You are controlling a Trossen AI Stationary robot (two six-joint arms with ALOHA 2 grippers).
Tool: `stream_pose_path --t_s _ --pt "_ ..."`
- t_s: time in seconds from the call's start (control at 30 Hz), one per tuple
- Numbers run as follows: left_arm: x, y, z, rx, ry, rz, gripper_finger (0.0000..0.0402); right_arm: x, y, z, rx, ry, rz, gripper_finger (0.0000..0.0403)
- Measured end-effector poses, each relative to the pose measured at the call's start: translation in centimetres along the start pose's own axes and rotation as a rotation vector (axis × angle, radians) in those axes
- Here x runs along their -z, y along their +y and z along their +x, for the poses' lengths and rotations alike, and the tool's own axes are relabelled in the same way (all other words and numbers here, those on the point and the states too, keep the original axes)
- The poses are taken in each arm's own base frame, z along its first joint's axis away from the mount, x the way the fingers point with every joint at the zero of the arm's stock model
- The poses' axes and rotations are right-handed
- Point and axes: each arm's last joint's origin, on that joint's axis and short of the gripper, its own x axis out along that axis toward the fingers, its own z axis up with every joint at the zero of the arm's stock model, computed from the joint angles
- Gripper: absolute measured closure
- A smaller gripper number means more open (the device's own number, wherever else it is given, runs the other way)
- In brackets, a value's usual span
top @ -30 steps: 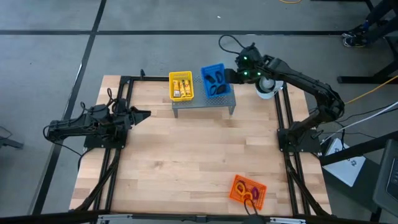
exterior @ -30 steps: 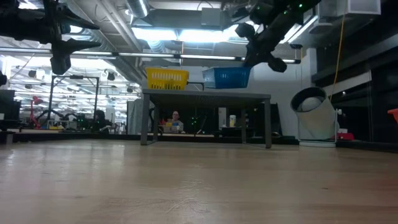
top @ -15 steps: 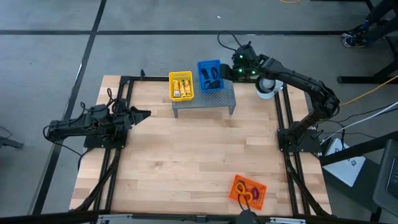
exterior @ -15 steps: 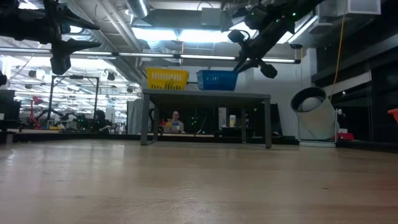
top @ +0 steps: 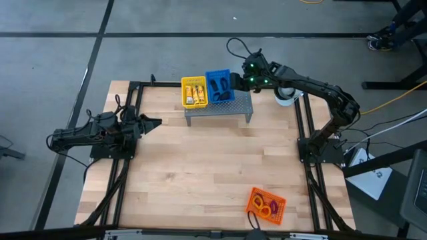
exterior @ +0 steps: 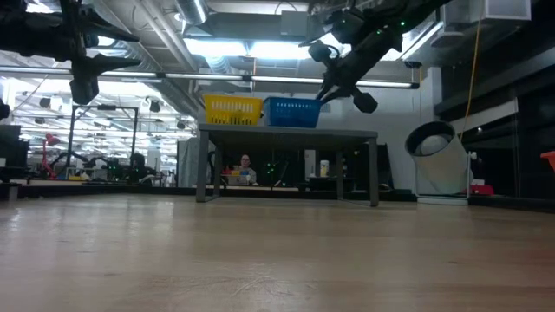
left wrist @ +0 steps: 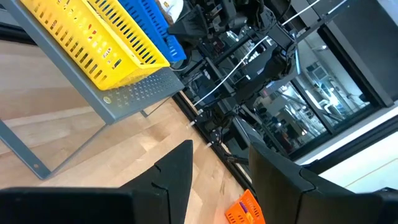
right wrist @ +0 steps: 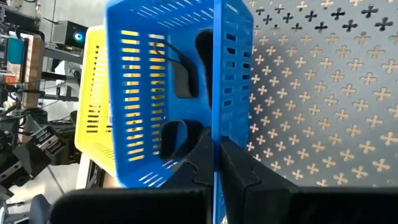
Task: Pick & Place Office Desk Supplies
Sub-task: Put the blue bin with the rubber bands on the shelf
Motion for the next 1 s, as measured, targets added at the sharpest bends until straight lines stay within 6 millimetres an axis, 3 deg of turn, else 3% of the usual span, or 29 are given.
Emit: stream_pose_path --t_s 1.0 --pt "0.07 -0.01 0.00 0.010 0.018 0.001 0.0247 0.46 0.21 0.24 0.002 0.021 0.068 0.0397"
